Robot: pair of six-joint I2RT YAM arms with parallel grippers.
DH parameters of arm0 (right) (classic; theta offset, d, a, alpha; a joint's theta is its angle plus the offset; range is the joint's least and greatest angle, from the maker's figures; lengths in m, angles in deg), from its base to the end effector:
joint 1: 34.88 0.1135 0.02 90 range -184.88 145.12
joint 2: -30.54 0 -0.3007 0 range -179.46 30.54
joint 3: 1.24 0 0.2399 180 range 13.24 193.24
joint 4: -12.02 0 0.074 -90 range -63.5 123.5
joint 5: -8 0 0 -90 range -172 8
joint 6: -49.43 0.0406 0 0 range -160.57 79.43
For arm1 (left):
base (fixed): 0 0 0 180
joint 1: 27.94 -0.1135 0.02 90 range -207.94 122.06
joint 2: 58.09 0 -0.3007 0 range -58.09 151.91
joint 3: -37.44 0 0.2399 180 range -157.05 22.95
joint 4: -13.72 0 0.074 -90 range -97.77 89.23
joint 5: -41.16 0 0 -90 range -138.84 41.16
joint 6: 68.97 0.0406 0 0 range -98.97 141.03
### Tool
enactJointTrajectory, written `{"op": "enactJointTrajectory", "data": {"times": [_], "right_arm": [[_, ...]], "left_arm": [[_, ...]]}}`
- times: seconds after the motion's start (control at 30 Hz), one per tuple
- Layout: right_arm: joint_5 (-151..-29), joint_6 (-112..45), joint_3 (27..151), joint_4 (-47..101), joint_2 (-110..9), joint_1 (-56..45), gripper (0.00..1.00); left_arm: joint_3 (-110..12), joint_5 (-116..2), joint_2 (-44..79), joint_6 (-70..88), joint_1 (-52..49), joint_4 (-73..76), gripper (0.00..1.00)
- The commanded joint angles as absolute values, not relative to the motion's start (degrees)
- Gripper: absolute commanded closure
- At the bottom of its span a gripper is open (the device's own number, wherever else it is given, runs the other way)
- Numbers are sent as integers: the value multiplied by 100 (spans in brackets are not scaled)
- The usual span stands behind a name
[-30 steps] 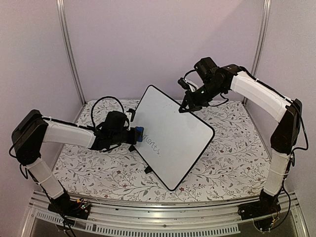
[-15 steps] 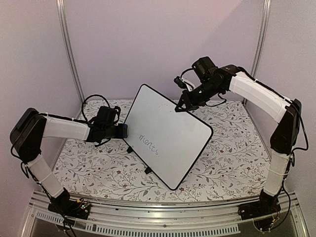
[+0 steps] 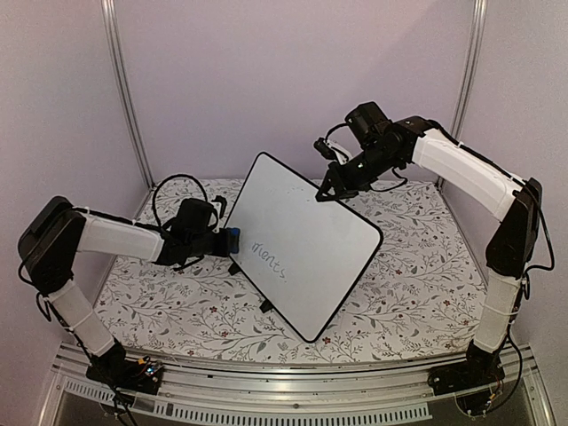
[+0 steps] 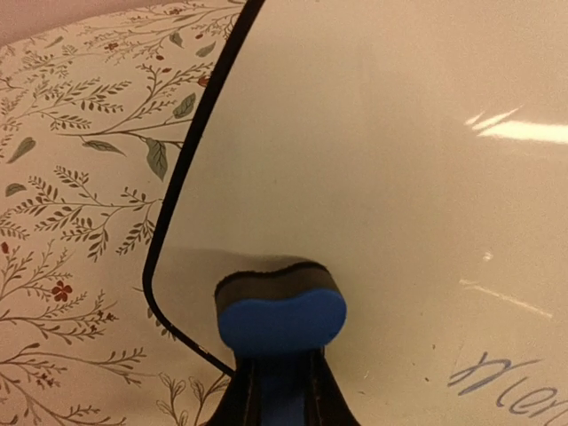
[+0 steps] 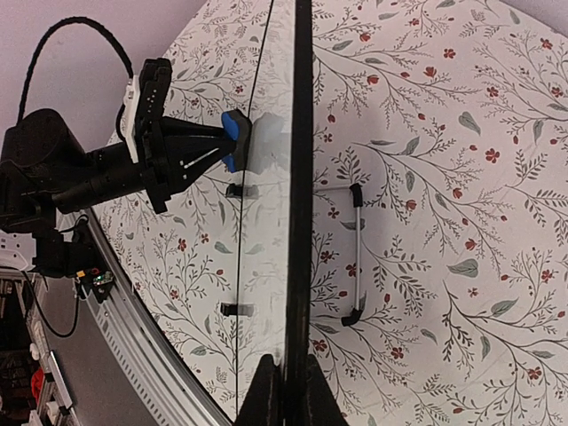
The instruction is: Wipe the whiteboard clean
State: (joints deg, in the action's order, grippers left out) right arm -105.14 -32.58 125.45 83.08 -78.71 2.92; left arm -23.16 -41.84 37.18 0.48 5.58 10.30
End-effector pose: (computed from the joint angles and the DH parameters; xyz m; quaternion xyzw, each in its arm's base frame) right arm 0.3174 0.2664 0.3797 -0.2999 0.8833 0.2945 0.2076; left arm 0.2819 -0.1808 0.2060 0.0748 0.8947 -0.1497 0.4141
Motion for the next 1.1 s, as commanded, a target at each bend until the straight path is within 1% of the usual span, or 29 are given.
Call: {"op": "enactJointTrajectory", "data": {"times": [0.0, 0.23, 0.37, 0.53, 0.7, 0.83, 0.93, 1.07], "right_arm": [[-10477, -3925, 12495, 8487, -8003, 466, 100], [-10481, -3925, 12486, 8492, -8011, 467, 100], [-10481, -3925, 12487, 8492, -8027, 467, 100], [-10482, -3925, 12487, 8477, -8021, 462, 100], [-10485, -3934, 12489, 8484, -8020, 467, 100], [-10493, -3934, 12500, 8484, -8029, 464, 100], [-10486, -3925, 12504, 8482, -8044, 464, 100], [-10478, -3932, 12499, 8494, -8022, 467, 100]], "left_arm": [[-2046, -4516, 3727, 20, 947, 1699, 100], [-1999, -4389, 3743, -87, 1368, 1984, 100], [-2018, -4008, 3695, -130, 1427, 1854, 100], [-2186, -3436, 3601, -163, 1110, 1239, 100], [-2161, -3324, 3439, -216, 510, 978, 100], [-2258, -3259, 3477, 0, 300, 917, 100], [-2333, -3384, 3554, 91, 274, 1010, 100], [-2238, -3871, 3536, 113, 344, 1351, 100]]}}
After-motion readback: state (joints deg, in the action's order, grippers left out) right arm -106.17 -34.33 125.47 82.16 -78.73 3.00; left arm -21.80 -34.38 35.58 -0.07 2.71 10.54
